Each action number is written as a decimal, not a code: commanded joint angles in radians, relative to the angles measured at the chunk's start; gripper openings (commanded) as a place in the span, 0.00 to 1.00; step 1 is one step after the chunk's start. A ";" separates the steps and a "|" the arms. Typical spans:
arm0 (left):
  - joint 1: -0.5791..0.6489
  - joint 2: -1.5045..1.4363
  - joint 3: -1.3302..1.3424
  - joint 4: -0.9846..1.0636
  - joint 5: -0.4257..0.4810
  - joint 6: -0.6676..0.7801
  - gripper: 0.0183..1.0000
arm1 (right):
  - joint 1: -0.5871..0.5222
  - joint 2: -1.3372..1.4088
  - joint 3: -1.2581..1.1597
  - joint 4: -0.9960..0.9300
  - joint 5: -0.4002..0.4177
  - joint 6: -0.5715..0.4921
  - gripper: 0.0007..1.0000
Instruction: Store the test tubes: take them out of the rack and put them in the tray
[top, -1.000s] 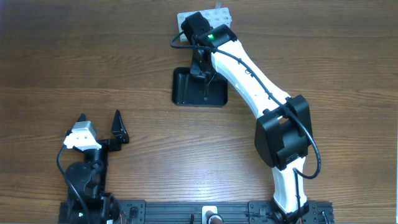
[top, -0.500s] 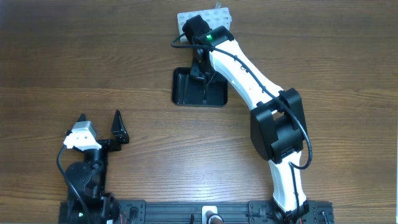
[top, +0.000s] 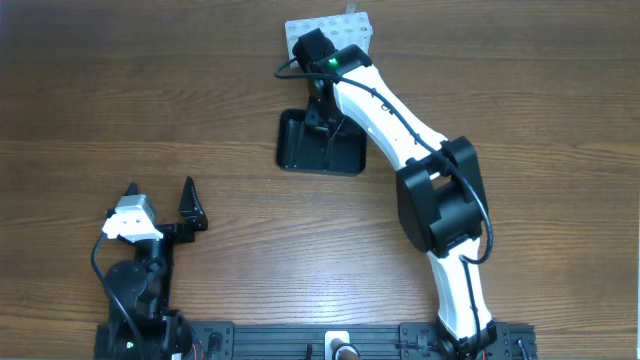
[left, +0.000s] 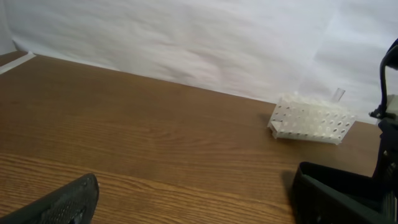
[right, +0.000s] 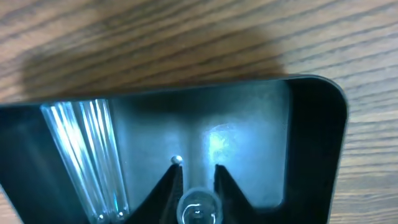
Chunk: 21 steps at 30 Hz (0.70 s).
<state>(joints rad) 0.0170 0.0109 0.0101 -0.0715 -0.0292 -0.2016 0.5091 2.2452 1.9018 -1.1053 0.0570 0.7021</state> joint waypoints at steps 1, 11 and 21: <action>-0.005 -0.007 -0.004 -0.001 0.010 0.012 1.00 | -0.006 0.017 0.015 0.010 -0.008 0.000 0.35; -0.005 -0.007 -0.004 -0.001 0.010 0.012 1.00 | -0.010 -0.012 0.044 0.016 -0.061 0.000 0.53; -0.005 -0.007 -0.004 -0.001 0.010 0.012 1.00 | -0.038 -0.072 0.238 -0.011 -0.032 -0.130 0.65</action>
<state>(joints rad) 0.0170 0.0109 0.0101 -0.0715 -0.0292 -0.2016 0.4839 2.2387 2.0735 -1.1110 0.0002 0.6415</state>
